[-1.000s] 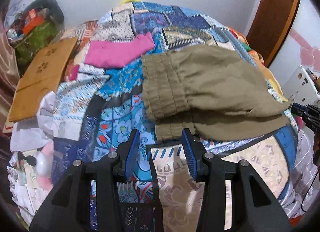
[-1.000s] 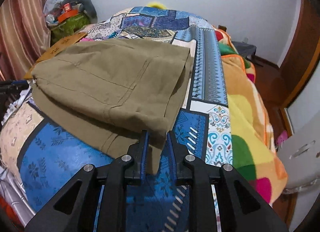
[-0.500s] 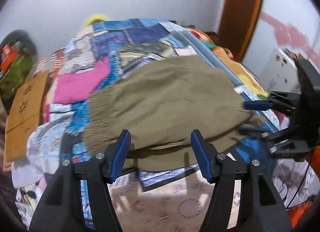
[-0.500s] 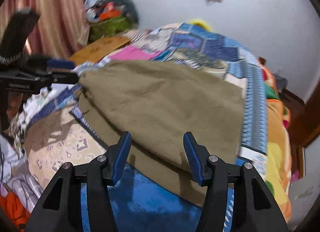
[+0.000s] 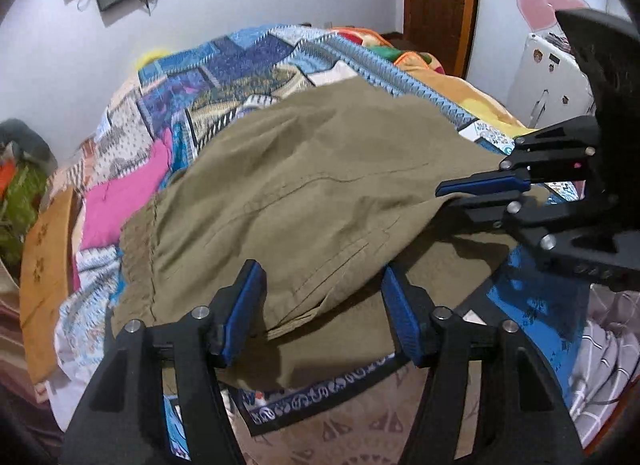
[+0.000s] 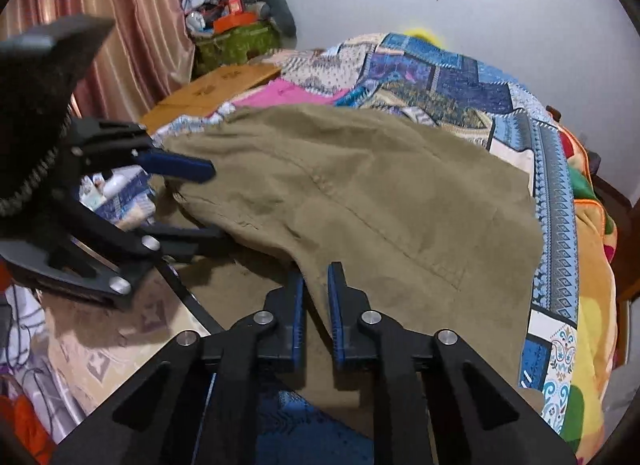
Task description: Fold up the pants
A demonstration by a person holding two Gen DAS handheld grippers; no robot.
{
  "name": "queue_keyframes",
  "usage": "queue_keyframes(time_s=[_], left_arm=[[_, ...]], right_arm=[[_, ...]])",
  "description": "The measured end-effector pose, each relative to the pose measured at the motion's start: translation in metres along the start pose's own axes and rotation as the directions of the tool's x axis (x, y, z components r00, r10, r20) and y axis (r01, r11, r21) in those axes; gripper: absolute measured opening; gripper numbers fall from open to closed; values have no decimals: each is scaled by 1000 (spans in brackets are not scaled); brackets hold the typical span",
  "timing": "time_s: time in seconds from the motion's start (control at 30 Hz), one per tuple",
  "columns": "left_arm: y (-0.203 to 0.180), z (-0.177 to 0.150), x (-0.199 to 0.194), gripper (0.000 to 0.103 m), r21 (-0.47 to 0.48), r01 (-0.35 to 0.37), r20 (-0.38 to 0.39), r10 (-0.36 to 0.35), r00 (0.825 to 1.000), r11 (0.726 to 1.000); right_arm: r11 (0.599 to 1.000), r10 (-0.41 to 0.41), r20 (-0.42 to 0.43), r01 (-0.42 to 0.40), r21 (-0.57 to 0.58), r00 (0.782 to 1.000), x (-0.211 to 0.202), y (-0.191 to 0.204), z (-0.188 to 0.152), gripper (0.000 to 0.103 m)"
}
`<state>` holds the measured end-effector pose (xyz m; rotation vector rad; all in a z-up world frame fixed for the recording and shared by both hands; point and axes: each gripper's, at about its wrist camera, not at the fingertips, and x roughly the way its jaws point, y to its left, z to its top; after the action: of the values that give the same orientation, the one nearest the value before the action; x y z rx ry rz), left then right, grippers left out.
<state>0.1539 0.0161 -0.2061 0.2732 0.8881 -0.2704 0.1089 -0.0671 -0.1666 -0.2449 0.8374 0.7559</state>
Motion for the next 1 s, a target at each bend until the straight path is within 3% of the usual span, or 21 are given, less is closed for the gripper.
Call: queue_keyframes(time_s=[0.03,0.1,0.23,0.43,0.67,0.83,1.0], left_arm=[[-1,1,-2,40,9,-10,11,10,1000,1000],[-3,3,-5,28,16,-22,17,22,1000,1000],[-4,3,-18,21,-1,-1,38,1,999,1000],[-14,-9,-29,20,-20,44,33,-44,998,999],[-16,-30,-23,21,-83,83,-24,-86,996,993],[-2,-41,-40,32,-132,127,-29,-132,991,983],[35,-42,-64,41,-236,97,20,-94,995,967]], right_arm=[[1000,5,10,-5,10,1000,-3,-1,1,8],[999,19,37,-20,32,999,-12,-3,3,7],[999,23,62,-25,31,998,-28,-1,5,7],[1000,18,38,-18,-6,999,-37,9,-4,7],[998,41,-35,-39,53,999,-25,11,-25,12],[996,27,-49,-22,90,998,-33,9,-30,20],[990,13,-17,-11,139,1000,-52,-4,-27,21]])
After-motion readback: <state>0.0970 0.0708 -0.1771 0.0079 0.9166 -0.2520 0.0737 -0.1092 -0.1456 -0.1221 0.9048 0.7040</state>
